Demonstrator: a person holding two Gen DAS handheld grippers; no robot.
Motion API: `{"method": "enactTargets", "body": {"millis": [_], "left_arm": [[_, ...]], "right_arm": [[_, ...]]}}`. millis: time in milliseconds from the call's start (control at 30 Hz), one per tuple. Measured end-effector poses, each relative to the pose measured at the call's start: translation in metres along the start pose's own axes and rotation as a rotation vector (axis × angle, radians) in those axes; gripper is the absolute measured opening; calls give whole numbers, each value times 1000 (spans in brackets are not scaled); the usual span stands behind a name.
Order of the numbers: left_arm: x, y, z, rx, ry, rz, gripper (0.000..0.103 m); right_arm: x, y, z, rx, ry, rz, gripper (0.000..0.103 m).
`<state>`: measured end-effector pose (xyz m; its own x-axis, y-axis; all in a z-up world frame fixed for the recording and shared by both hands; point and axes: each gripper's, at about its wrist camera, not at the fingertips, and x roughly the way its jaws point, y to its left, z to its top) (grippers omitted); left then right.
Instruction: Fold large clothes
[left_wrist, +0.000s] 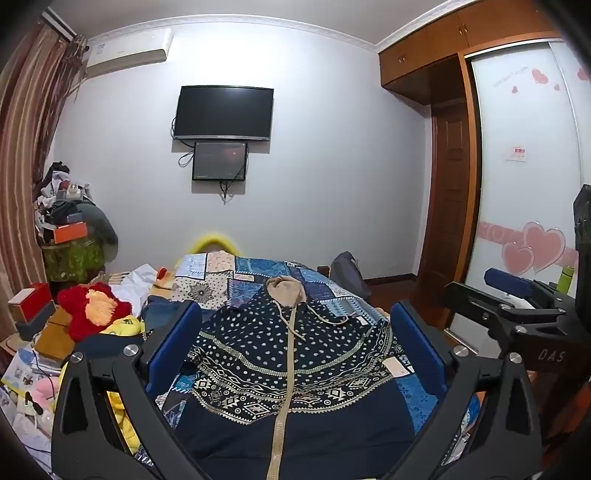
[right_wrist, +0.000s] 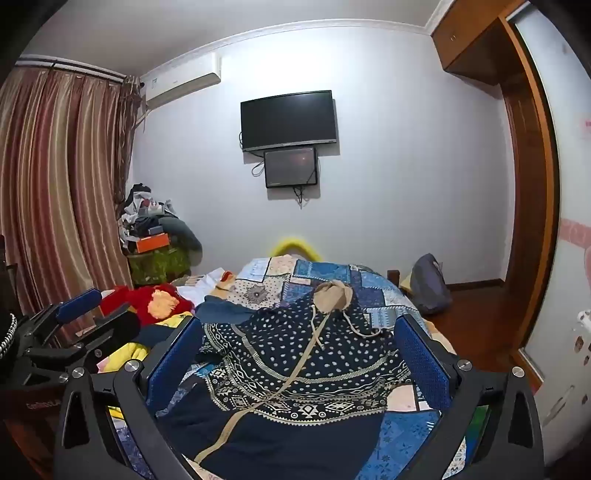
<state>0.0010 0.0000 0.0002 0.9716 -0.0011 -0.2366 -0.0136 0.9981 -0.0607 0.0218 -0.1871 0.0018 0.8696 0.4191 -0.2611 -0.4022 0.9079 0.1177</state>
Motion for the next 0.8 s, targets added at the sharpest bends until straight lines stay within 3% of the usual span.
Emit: {"method": "enactTargets", "body": {"millis": [800], "left_arm": [[7, 18, -7, -50, 9, 32, 103]], "right_arm": [[11, 4, -4, -14, 14, -2, 103]]}}
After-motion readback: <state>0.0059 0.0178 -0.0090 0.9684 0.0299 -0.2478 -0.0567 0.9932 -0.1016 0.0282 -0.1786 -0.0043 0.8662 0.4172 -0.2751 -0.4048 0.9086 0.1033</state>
